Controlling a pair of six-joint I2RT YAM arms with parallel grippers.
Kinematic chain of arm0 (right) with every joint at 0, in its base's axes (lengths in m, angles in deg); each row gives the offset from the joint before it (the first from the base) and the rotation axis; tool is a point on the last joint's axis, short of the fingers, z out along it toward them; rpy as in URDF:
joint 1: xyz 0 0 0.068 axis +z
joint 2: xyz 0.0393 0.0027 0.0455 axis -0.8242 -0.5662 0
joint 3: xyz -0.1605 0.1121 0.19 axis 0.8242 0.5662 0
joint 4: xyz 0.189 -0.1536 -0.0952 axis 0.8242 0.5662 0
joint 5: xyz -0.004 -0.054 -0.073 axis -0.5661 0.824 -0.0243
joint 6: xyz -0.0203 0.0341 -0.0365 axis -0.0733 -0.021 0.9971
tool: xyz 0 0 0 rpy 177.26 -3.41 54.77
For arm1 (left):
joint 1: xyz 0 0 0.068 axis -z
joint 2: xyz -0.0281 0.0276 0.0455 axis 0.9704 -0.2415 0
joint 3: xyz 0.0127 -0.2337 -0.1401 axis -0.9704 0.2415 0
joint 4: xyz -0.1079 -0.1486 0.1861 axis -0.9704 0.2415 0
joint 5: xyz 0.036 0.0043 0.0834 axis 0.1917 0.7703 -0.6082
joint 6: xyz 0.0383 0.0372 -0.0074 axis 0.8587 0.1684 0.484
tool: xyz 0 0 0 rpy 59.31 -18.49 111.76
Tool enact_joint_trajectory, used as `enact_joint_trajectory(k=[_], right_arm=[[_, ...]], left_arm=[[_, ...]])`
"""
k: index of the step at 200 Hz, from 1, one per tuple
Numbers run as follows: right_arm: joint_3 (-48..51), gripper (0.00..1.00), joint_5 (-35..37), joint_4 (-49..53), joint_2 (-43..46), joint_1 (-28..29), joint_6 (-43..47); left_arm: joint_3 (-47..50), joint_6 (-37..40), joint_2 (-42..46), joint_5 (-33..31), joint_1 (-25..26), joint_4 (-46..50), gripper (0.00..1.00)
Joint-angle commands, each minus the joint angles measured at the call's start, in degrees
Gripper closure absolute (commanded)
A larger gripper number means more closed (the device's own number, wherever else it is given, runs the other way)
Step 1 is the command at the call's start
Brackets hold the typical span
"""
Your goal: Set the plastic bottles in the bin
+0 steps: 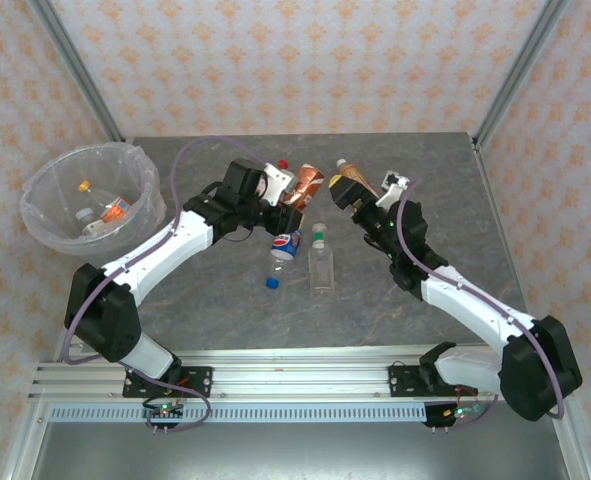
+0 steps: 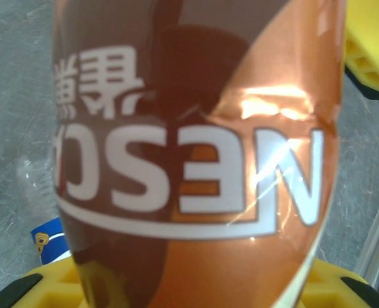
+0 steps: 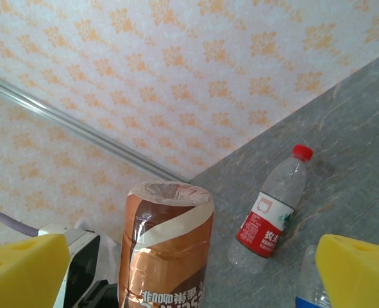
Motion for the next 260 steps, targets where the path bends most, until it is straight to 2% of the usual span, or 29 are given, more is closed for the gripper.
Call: enact_joint_trajectory(k=[1, 29, 61, 82, 124, 148, 210, 260], right_arm=[[0.82, 0.01, 3.86, 0.12, 1.66, 0.19, 1.58], [1.44, 0.01, 5.46, 0.73, 2.07, 0.17, 0.89], [3.14, 0.01, 13.92, 4.44, 2.9, 0.17, -3.29], [4.74, 0.01, 16.18, 4.29, 3.77, 0.09, -3.97], [5.88, 0.01, 19.84, 7.08, 4.98, 0.0, -4.66], [6.11, 0.01, 21.02, 8.12, 4.81, -0.04, -7.08], [5.5, 0.01, 21.24, 9.95, 3.88, -0.18, -8.11], [5.49, 0.01, 22.72, 10.41, 3.83, -0.18, -8.76]], left_arm=[[-2.18, -1.89, 1.08, -3.17, -0.7, -1.89, 0.67], [-3.45, -4.03, 1.53, -8.16, -1.27, -0.27, 0.67], [-4.54, -7.46, 3.39, -12.42, -2.83, 0.42, 0.67], [-5.81, -7.81, 4.7, -15.69, -3.17, 2.14, 0.67], [-7.07, -10.95, 7.58, -31.14, -3.47, 4.71, 0.67], [-6.98, -11.87, 9.2, -36.48, -4.06, 4.3, 0.67], [-12.41, -8.38, 12.26, -44.79, -4.94, 8.95, 0.66], [-15.37, -5.08, 14.65, -57.36, -6.57, 11.4, 0.66]])
